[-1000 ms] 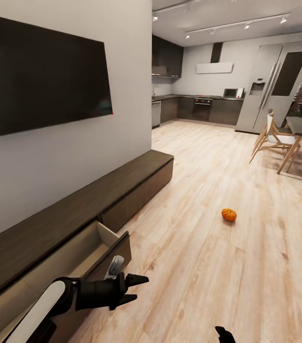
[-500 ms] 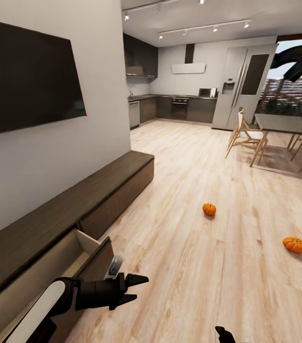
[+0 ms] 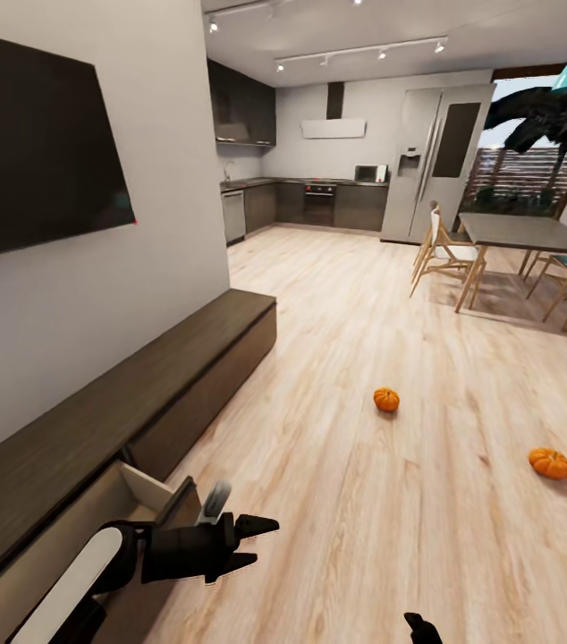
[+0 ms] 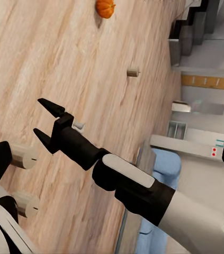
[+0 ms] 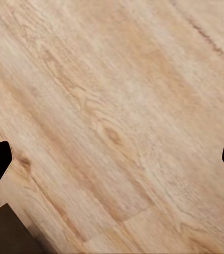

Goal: Place each of the two pumpkins and all three candles from the living room inside a cabinet in the living room (use any cabinet), then make sure every cabinet is closed, and position the cauldron so it is next to a table in the living room.

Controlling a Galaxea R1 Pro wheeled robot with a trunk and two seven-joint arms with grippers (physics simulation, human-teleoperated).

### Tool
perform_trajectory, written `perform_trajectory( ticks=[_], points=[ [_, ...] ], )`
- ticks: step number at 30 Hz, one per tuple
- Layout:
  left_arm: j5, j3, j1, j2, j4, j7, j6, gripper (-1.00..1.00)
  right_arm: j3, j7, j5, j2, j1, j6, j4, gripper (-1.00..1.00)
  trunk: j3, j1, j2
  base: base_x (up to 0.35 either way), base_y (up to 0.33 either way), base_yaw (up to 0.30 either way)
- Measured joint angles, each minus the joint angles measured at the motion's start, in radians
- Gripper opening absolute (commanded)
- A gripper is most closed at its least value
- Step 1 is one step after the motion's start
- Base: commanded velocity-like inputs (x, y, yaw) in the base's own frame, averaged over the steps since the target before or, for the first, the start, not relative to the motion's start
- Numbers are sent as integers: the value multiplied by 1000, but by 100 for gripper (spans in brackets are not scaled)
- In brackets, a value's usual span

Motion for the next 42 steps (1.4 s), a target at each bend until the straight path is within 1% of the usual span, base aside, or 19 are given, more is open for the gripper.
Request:
perform_trajectory(
  ticks=[10, 24, 30, 42],
  points=[
    [0, 0, -1, 0, 0, -1, 0, 100, 0, -1, 0, 0, 0, -1, 0, 100, 0, 0, 0, 137, 4, -235],
    [1, 1, 0, 0, 0, -2, 0, 100, 0, -1, 0, 0, 0, 0, 0, 100, 0, 0, 0, 19, 1, -276],
    [1, 1, -1, 0, 0, -1, 0, 100, 0, -1, 0, 0, 0, 2, 0, 100, 0, 0, 0, 200, 96, -257],
    [0, 0, 0, 0, 0, -2, 0, 100, 0, -1, 0, 0, 0, 3, 0, 100, -1, 0, 0, 171, 43, -66]
  ],
)
